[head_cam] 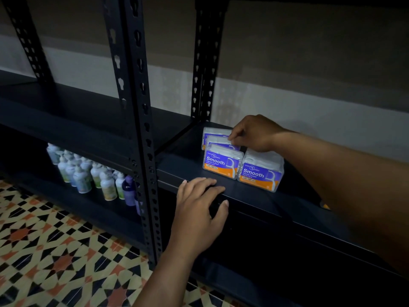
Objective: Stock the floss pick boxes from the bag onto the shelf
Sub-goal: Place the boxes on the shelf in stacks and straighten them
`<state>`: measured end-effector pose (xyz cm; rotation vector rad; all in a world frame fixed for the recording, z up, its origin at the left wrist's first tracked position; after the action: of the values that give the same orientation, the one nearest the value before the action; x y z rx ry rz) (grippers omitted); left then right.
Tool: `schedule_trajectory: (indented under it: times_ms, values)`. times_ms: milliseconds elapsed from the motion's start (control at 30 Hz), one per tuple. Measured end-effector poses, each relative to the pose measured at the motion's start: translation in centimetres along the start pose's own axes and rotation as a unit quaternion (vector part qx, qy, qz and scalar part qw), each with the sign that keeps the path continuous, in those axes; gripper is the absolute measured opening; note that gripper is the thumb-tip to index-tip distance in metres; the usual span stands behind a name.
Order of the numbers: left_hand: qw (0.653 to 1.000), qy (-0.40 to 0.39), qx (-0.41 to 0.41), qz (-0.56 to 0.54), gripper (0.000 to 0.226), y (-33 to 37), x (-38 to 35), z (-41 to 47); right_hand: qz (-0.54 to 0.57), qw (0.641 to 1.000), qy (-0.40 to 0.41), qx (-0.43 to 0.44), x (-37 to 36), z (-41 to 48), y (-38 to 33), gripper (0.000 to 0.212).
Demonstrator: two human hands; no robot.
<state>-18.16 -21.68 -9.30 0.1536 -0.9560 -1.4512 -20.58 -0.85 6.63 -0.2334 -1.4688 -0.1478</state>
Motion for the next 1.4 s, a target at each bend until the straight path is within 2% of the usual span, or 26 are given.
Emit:
schedule_trajectory:
  times_ms: [233,367,1067,1167,1267,1400]
  values:
    - [1.0,0.0,0.001,-0.007,0.032,0.0,0.0,0.0,0.0,1.0,-0.006,0.015,0.4,-0.1,-0.1,0.007]
    - [1.0,0.001,0.001,-0.005,0.032,0.0,-0.1,0.0,-0.009,0.999,-0.029,0.019,0.4,-0.3,-0.1,0.026]
    - [1.0,0.0,0.005,-0.007,0.033,0.2,-0.1,-0.1,0.012,0.999,-0.031,0.025,0.7,-1.6,0.7,0.022]
    - [1.0,-0.004,0.005,-0.01,0.033,0.1,0.0,-0.1,0.024,0.999,-0.004,0.027,0.9,-1.2,0.9,0.021]
    - [1.0,-0.006,0.005,-0.011,0.032,0.1,0.0,-0.1,0.019,0.999,0.038,0.018,1.0,0.1,1.0,0.028]
    - [1.0,-0.002,0.009,-0.009,0.03,0.2,0.1,0.0,-0.002,1.0,0.007,0.029,0.5,2.0,0.2,0.039]
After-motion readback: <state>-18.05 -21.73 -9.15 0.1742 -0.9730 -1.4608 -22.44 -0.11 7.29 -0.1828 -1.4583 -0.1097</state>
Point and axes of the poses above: each hand's wrist, its own z-axis towards the middle knuckle, its own x-axis out of the back of the hand, y = z × x, the point moved 1 cm from there along z, towards the middle knuckle, and after that the axes turned 8 degrees about -z, right-handed, at the moved point
